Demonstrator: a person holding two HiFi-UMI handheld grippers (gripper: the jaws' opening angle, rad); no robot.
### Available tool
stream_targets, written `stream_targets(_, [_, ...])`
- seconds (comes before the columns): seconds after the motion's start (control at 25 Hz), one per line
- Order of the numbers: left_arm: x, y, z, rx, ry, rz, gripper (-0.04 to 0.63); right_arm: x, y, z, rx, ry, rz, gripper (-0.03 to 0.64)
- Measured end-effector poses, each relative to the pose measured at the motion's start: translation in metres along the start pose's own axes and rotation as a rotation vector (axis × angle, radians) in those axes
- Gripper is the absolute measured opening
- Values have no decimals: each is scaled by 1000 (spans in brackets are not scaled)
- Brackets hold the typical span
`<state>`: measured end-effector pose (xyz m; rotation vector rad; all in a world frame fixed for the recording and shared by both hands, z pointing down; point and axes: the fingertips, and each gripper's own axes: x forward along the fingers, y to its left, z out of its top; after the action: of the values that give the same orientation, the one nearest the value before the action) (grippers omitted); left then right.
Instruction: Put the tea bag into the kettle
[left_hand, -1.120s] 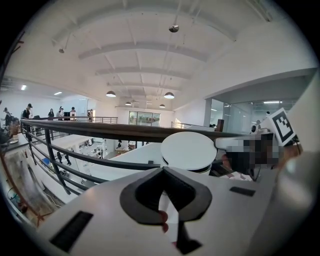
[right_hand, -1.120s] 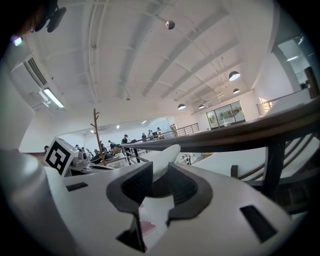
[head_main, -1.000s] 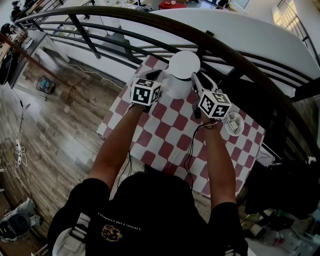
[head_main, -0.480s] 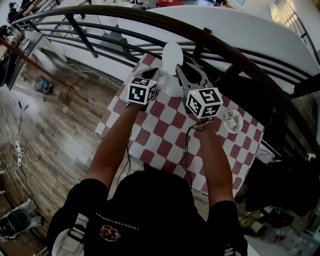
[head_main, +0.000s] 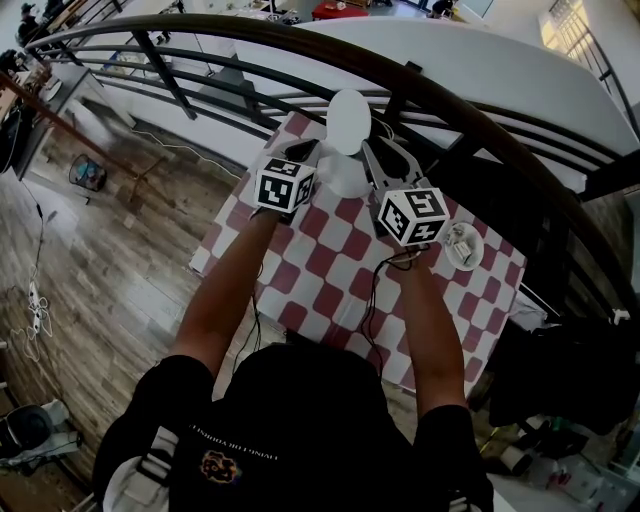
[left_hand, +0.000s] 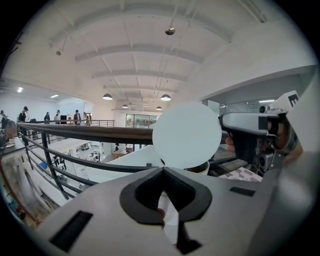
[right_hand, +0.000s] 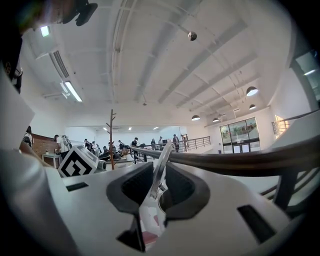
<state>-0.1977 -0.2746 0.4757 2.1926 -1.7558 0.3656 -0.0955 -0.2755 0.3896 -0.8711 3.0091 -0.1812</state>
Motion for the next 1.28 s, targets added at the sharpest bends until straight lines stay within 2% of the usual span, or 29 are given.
stream_targets(0.2, [-6, -4, 1, -32, -26, -41, -2, -7, -3, -9, -7, 29, -10, 84])
stream_targets(0.36, [-12, -23, 6, 35, -45, -81, -2, -10, -10, -19, -6, 57, -30, 84])
stream_targets(0.52, [-14, -39, 4, 97, -27, -99, -2, -12, -11, -27, -4, 81, -38, 84])
stream_targets(0.8, [-15, -43, -5, 126, 9, -86, -3, -18, -12, -28, 4, 83, -46, 84])
stream_targets(0.96, [-17, -48, -4, 78, -14, -115, -2, -20, -13, -28, 7, 78, -48, 84])
stream_targets(1.28, [-21, -45, -3, 78, -17, -94, -2, -24, -10, -34, 16, 86, -52, 84])
